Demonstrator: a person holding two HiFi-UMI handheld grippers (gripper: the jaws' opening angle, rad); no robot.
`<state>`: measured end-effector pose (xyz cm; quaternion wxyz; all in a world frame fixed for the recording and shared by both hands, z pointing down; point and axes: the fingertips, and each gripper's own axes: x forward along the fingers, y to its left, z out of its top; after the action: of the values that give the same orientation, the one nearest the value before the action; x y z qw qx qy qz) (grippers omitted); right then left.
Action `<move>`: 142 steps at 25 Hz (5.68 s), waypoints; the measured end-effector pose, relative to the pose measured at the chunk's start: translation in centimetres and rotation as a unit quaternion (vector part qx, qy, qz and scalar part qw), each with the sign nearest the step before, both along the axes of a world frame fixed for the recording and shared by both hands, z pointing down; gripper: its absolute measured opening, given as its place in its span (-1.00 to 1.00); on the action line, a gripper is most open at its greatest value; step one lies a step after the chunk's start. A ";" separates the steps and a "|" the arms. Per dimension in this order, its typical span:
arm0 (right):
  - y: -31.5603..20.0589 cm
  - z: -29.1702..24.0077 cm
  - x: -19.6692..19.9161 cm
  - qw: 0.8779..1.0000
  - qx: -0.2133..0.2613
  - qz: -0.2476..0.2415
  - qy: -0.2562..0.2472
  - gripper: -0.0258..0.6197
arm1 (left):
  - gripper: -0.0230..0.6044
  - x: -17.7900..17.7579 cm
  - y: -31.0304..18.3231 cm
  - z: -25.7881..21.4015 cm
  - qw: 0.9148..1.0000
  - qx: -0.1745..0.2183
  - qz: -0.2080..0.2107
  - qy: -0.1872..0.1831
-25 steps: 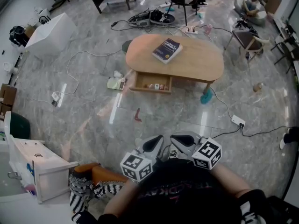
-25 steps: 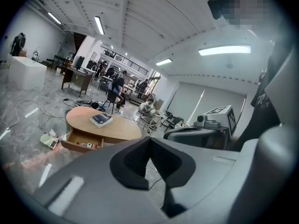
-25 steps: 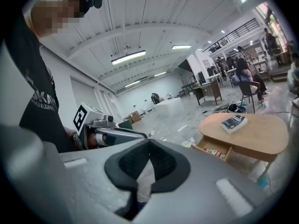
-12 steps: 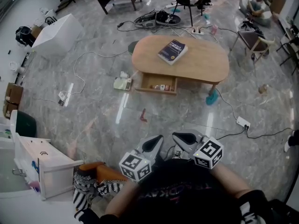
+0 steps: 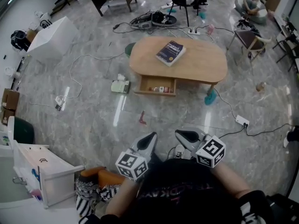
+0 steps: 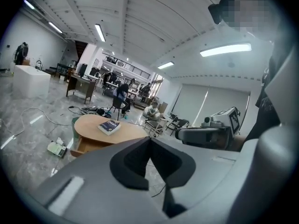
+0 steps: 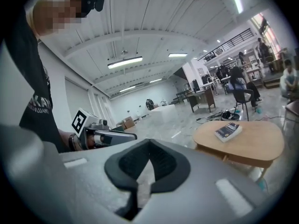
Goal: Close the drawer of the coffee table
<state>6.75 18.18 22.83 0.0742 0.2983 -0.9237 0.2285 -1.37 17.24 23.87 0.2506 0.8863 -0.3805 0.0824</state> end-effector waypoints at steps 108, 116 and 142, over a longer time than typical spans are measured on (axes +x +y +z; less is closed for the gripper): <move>-36.2 35.8 -0.3 0.970 -0.150 0.155 0.113 -0.92 | -0.92 -12.3 -36.8 35.3 0.987 -0.095 0.021 -0.126; -36.8 44.1 -0.9 0.969 -0.125 0.161 0.140 -0.92 | -0.92 -13.8 -37.8 44.9 0.990 -0.069 0.015 -0.125; -33.5 68.6 6.0 0.943 -0.085 0.268 0.180 -0.92 | -0.92 -20.6 -41.4 67.8 0.991 0.036 -0.031 -0.125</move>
<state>12.77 -15.34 91.39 0.2005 0.5632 -0.7582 0.2602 -22.01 -24.19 91.68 0.1715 0.8654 -0.4388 0.1706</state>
